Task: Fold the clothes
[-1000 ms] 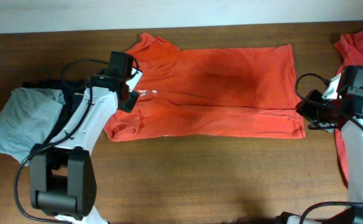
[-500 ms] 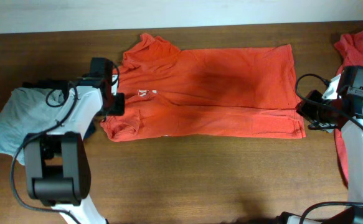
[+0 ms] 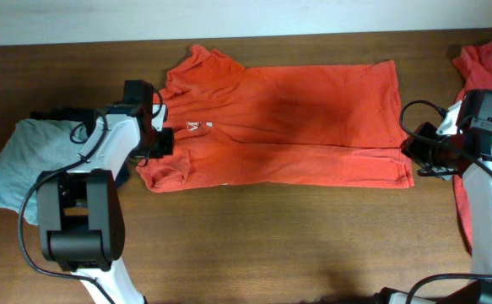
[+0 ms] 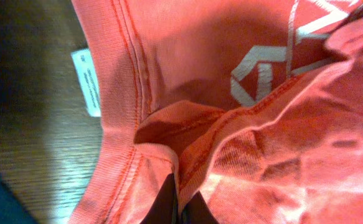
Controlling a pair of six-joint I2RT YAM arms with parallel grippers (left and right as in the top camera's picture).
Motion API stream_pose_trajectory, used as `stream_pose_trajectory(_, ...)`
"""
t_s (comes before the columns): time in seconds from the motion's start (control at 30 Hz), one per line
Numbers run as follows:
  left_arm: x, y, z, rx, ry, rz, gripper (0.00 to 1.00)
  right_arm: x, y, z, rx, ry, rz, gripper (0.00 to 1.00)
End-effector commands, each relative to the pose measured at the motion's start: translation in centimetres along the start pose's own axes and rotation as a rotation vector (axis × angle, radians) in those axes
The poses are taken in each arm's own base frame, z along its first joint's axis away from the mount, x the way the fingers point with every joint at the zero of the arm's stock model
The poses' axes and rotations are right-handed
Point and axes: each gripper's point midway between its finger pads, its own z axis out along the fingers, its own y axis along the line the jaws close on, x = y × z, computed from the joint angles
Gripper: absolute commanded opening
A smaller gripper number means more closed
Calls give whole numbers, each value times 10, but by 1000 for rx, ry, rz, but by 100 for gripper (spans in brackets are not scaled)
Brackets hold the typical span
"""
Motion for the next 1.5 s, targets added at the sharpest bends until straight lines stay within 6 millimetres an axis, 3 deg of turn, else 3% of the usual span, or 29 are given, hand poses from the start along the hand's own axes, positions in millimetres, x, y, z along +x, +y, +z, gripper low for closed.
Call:
stream_pose_trajectory(0.0,-31,0,-28,-3,-80,60,0,-5,-2,-5,9,-21,-7,43)
stream_pose_trajectory(0.13,-60,7,-55,-62,-159,97,1,-5,-2,-5,9,-21,-7,43)
stream_pose_trajectory(0.73,-85,15,-57,-136,-247,269,0,-5,-2,-5,10,-21,-7,43)
stream_pose_trajectory(1.1,-87,16,-26,-134,-217,295,1,-4,-2,-5,10,-20,-7,43)
stream_pose_trajectory(1.37,-92,14,-19,-124,-232,296,1,-4,-2,-5,10,-20,-7,43)
stream_pose_trajectory(1.47,-88,14,-5,-117,-205,296,1,-4,-2,-5,9,-20,-7,43)
